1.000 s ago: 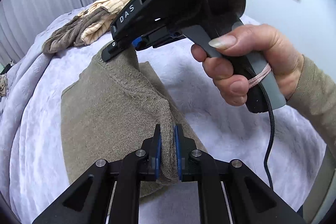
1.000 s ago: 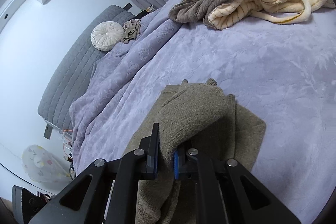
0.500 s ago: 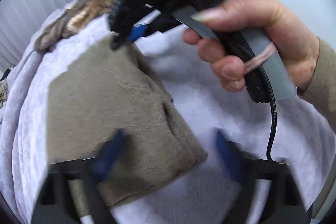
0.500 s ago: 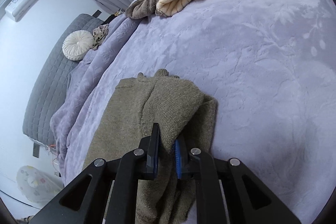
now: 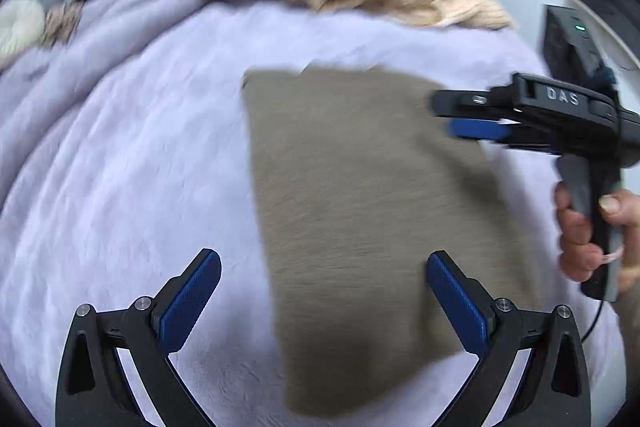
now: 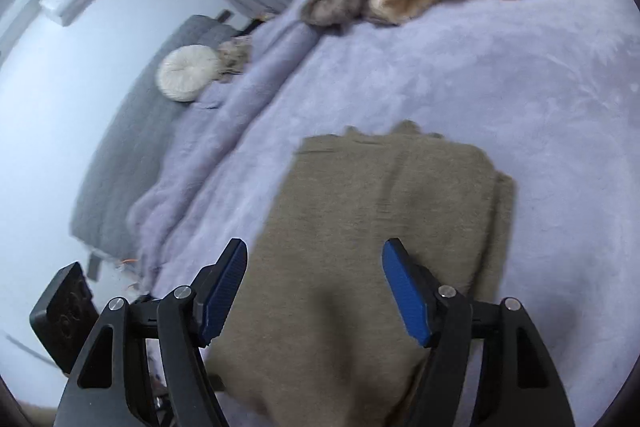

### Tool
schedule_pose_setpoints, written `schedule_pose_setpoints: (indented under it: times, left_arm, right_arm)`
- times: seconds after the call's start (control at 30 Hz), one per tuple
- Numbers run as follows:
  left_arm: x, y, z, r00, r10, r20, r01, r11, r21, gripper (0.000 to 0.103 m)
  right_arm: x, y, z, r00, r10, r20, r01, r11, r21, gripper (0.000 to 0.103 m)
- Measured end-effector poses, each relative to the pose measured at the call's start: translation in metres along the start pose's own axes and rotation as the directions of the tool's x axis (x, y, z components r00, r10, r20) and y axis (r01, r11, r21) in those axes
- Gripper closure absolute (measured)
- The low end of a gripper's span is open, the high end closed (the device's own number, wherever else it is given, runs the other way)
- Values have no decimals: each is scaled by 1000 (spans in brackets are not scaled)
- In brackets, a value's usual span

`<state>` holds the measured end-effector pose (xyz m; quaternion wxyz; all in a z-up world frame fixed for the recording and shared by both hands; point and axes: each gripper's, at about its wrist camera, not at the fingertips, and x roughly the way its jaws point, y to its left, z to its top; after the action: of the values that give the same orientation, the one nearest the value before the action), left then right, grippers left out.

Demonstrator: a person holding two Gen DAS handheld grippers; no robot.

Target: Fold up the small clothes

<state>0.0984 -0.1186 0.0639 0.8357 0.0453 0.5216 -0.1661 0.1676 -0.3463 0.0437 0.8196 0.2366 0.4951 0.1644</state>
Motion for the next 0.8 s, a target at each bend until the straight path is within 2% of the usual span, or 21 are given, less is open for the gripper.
schedule_pose_setpoints:
  times: [0.03, 0.07, 0.1, 0.2, 0.27, 0.33, 0.4, 0.47, 0.5, 0.53, 0.6, 0.63, 0.7, 0.8]
  left_arm:
    - [10, 3, -3, 999, -3, -39, 3, 1000, -6, 0]
    - [14, 4, -6, 998, -26, -62, 25, 1000, -17, 0]
    - [10, 6, -8, 998, -37, -59, 35, 999, -29, 0]
    - [-25, 16, -13, 998, -57, 21, 58, 997, -49, 0]
    - [-41, 20, -14, 998, -22, 59, 25, 999, -38, 0]
    - [-45, 19, -21, 998, 21, 51, -20, 1000, -21, 0]
    - [-35, 23, -23, 996, 81, 34, -81, 997, 9, 0]
    - [-28, 31, -29, 995, 97, 20, -98, 995, 21, 0]
    - [-26, 31, -32, 995, 99, 18, -100, 995, 23, 0]
    - [-22, 31, -34, 994, 109, 15, -110, 994, 28, 0]
    - [-13, 27, -39, 993, 114, -11, -114, 992, 45, 0]
    - [-9, 27, -40, 994, 105, -25, -103, 993, 51, 0]
    - [-11, 26, -41, 993, 110, -29, -109, 992, 61, 0]
    - [-26, 24, -39, 996, 93, -3, -93, 993, 73, 0]
  right_arm:
    - [4, -10, 0, 998, -64, -3, 64, 998, 20, 39]
    - [2, -15, -1, 997, -81, -3, 81, 996, 45, 52]
    - [-3, -15, -2, 997, -76, 8, 76, 995, 60, 54]
    - [-33, 12, -19, 996, -66, 58, 67, 998, -18, 52]
    - [-50, 38, -38, 998, -24, 66, 29, 996, -87, 41]
    - [-59, 58, -59, 998, 31, 62, -22, 989, -144, 34]
    - [-59, 74, -82, 998, 53, 36, -45, 983, -176, 34]
    - [-52, 80, -103, 997, 74, -5, -74, 981, -179, 34]
    - [-46, 79, -112, 998, 61, -24, -65, 982, -178, 34]
    - [-39, 75, -119, 999, 15, -38, -21, 984, -175, 34]
    - [-24, 58, -130, 990, -127, -55, 116, 979, -170, 35]
    - [-21, 49, -132, 991, -118, -62, 108, 983, -148, 39]
    - [-29, 42, -132, 995, -86, -56, 80, 991, -103, 39]
    - [-51, 56, -127, 995, -99, -28, 96, 989, -110, 34]
